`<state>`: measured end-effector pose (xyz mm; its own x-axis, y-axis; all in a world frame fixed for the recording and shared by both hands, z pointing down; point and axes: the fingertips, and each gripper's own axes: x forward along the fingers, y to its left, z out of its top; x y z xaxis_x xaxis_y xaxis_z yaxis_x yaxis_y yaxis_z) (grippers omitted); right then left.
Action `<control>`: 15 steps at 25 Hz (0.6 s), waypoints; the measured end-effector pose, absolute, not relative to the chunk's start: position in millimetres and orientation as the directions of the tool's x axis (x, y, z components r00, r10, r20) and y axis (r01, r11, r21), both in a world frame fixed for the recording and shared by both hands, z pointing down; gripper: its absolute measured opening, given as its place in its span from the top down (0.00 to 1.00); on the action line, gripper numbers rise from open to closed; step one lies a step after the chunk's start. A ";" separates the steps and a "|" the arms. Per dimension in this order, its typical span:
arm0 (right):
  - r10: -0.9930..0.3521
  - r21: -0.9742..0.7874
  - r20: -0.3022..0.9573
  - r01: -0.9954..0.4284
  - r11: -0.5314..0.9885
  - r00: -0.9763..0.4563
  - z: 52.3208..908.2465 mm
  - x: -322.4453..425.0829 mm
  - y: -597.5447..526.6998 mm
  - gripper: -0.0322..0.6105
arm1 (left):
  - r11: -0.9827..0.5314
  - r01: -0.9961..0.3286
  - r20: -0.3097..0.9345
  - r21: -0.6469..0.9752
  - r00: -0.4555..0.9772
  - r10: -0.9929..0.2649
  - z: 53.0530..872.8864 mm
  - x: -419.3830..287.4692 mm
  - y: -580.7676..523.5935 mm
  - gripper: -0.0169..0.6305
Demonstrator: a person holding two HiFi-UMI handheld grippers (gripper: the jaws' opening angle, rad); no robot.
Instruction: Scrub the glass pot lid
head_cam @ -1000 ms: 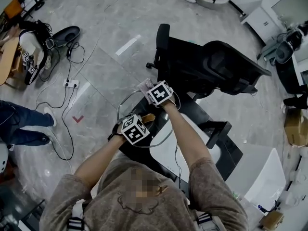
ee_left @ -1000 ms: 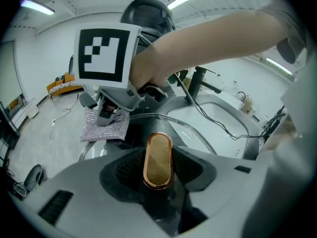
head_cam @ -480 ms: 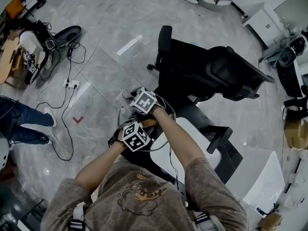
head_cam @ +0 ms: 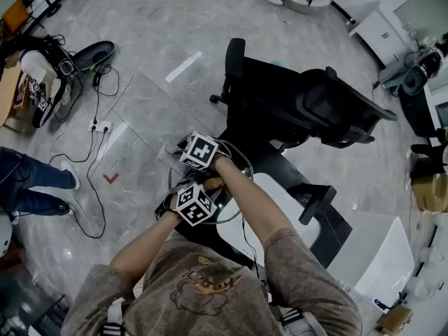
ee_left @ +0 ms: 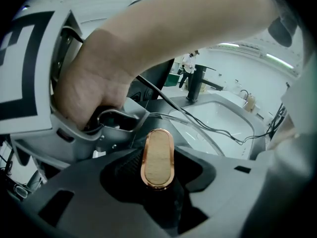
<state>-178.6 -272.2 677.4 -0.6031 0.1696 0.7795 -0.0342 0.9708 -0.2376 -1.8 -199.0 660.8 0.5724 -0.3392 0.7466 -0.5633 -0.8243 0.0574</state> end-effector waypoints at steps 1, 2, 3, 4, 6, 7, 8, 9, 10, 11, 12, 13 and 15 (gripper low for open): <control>0.164 -0.233 0.778 -0.036 0.972 -0.606 677.5 -178.3 -272.6 0.80 | -0.822 -0.567 0.744 0.057 0.573 -0.343 661.8 -1.6 -199.4 0.69; 0.159 -0.229 0.778 -0.039 0.973 -0.607 677.8 -178.0 -273.0 0.80 | -0.820 -0.570 0.742 0.057 0.574 -0.348 662.5 -1.4 -199.5 0.69; 0.154 -0.226 0.779 -0.043 0.973 -0.608 677.9 -177.6 -273.3 0.80 | -0.818 -0.572 0.739 0.056 0.575 -0.352 662.8 -1.2 -199.7 0.69; 0.150 -0.225 0.778 -0.048 0.973 -0.610 677.7 -177.3 -273.8 0.80 | -0.817 -0.574 0.737 0.054 0.575 -0.356 662.9 -1.0 -199.9 0.68; 0.140 -0.232 0.772 -0.070 0.970 -0.619 676.4 -176.3 -275.4 0.80 | -0.816 -0.576 0.731 0.039 0.573 -0.370 660.9 -0.9 -200.2 0.68; 0.134 -0.241 0.767 -0.088 0.967 -0.627 675.2 -175.3 -276.6 0.80 | -0.817 -0.576 0.726 0.026 0.573 -0.380 658.1 -1.0 -200.2 0.68; 0.127 -0.250 0.760 -0.106 0.962 -0.638 673.6 -174.0 -278.0 0.80 | -0.818 -0.575 0.718 0.013 0.574 -0.393 654.2 -1.0 -199.9 0.68; 0.117 -0.258 0.751 -0.126 0.958 -0.650 671.8 -172.1 -279.8 0.80 | -0.817 -0.576 0.710 0.003 0.576 -0.404 650.0 -0.9 -199.2 0.68; 0.102 -0.268 0.737 -0.151 0.952 -0.668 669.1 -169.7 -282.8 0.80 | -0.816 -0.578 0.705 -0.002 0.578 -0.412 646.7 -0.9 -198.4 0.68; 0.080 -0.280 0.719 -0.183 0.942 -0.691 664.8 -166.7 -288.1 0.80 | -0.813 -0.582 0.701 -0.005 0.578 -0.418 644.4 -1.0 -198.0 0.68; 0.051 -0.296 0.695 -0.222 0.929 -0.717 659.0 -163.2 -295.4 0.81 | -0.810 -0.587 0.697 -0.010 0.577 -0.426 642.5 -1.4 -198.4 0.68; 0.018 -0.314 0.671 -0.263 0.912 -0.741 652.4 -158.8 -303.4 0.81 | -0.806 -0.591 0.692 -0.017 0.575 -0.437 640.2 -1.9 -199.4 0.68; -0.052 -0.334 0.632 -0.332 0.882 -0.773 639.6 -147.1 -318.0 0.82 | -0.799 -0.600 0.678 -0.031 0.575 -0.458 635.2 -1.8 -201.4 0.68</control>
<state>-147.1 -318.0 639.6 -0.7731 -0.0521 0.6321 -0.3323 0.8821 -0.3338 -1.8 -201.4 635.2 0.5747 -0.4584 0.6780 -0.6004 -0.7991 -0.0313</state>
